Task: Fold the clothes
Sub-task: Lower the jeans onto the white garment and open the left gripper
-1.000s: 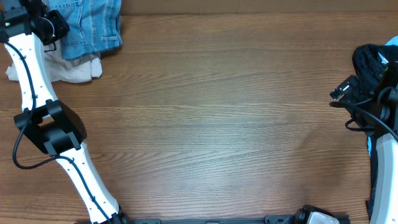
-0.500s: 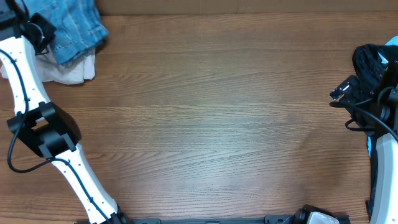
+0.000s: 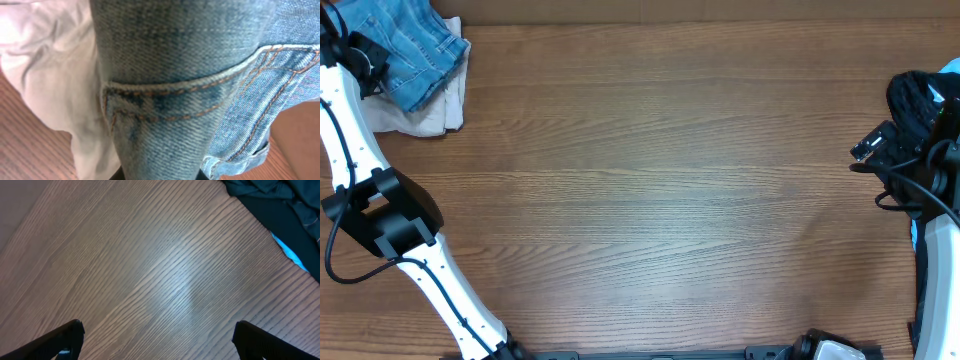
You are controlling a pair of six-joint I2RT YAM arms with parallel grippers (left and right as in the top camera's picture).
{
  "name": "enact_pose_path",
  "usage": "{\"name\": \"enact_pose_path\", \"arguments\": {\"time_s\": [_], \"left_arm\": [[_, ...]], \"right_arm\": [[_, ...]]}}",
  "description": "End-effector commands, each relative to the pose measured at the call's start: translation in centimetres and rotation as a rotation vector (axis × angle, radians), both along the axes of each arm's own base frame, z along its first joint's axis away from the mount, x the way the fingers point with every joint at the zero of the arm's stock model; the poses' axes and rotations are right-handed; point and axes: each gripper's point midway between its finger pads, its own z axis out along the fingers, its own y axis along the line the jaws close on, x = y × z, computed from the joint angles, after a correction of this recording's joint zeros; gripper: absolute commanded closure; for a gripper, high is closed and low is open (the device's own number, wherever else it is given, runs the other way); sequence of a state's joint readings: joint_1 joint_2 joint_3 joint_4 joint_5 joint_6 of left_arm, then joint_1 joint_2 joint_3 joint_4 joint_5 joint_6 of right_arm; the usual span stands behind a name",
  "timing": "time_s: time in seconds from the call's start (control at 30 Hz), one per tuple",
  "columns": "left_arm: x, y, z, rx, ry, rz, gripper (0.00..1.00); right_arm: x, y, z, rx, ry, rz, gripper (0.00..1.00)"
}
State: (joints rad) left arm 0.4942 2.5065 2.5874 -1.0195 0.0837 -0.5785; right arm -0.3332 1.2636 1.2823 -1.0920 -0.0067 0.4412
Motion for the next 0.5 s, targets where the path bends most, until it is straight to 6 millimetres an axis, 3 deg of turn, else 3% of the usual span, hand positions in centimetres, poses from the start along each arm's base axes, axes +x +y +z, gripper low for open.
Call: {"name": "enact_pose_path", "arguments": {"time_s": [0.0,0.07,0.23,0.33,0.47], "left_arm": [[-0.8,2.2,-0.1,0.058,0.027,0.084,0.9],[-1.1,2.1,-1.7,0.032,0.061,0.093,0.87],[-1.6,1.6,-6.2,-0.018,0.15,0.084,0.53],[-1.8,1.4,-6.2,-0.01,0.166,0.057,0.47],[-2.0,1.3,-4.2,0.026,0.153,0.016,0.35]], "right_arm": [[0.2,-0.4,0.6,-0.014,-0.016,-0.014,0.0],[0.2,-0.4,0.6,-0.014,-0.016,-0.014,0.0],[0.2,-0.4,0.6,-0.014,-0.016,-0.014,0.0],[0.2,-0.4,0.6,-0.014,-0.016,-0.014,0.0],[0.2,-0.4,0.6,-0.014,-0.016,-0.014,0.0]]}}
